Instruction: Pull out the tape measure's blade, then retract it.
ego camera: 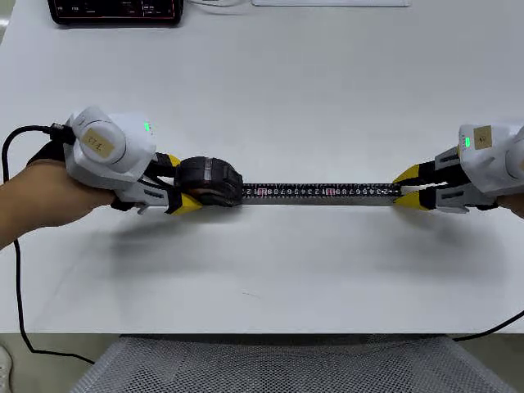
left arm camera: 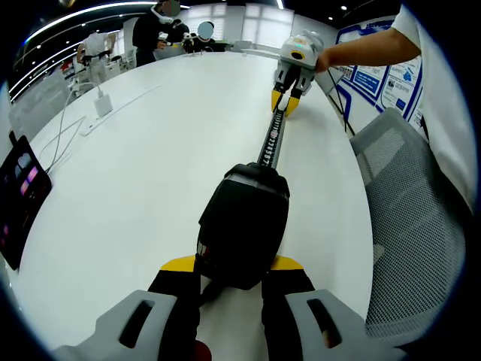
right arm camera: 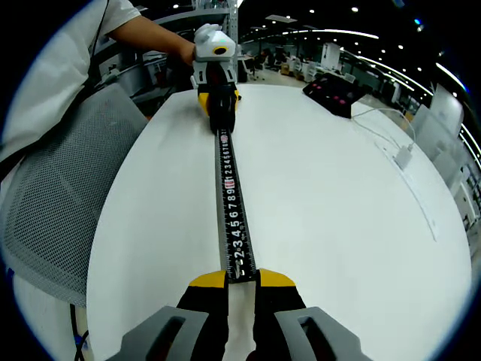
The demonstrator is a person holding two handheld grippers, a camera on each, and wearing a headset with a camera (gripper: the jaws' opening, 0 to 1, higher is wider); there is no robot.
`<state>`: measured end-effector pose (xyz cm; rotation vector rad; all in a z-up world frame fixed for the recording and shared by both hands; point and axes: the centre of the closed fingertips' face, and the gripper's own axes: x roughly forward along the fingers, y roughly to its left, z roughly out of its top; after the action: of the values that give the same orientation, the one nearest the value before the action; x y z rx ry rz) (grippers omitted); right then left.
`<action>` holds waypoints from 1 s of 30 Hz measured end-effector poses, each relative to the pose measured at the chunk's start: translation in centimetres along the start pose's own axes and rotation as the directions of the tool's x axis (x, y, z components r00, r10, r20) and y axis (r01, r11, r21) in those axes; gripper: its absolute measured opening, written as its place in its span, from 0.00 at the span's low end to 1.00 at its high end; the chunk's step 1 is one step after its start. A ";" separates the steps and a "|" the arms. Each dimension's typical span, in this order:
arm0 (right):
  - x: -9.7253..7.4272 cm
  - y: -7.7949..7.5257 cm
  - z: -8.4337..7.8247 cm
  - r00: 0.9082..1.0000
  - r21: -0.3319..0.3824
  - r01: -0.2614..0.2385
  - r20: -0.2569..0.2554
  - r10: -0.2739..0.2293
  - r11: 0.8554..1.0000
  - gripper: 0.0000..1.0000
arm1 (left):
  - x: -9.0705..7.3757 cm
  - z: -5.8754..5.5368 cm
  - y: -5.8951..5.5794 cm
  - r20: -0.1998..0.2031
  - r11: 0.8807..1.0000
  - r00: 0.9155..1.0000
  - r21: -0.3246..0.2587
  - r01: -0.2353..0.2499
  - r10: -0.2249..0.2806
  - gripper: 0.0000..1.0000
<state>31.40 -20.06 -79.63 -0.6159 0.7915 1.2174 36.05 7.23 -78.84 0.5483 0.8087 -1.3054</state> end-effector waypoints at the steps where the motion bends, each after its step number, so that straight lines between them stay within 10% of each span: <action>1: 0.0 0.0 -0.1 1.000 0.001 0.000 -0.003 0.000 1.000 0.07 | 0.0 0.0 0.0 -0.001 1.000 1.000 0.002 0.000 0.000 0.26; 30: -0.4 0.1 -1.2 0.996 -0.009 -0.020 -0.082 0.019 1.000 0.09 | 0.1 0.0 -0.1 -0.015 1.000 1.000 0.007 -0.010 0.010 0.27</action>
<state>30.97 -21.18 -80.03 -0.6709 0.8627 1.2208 35.93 7.09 -78.90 0.5679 0.8131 -1.2966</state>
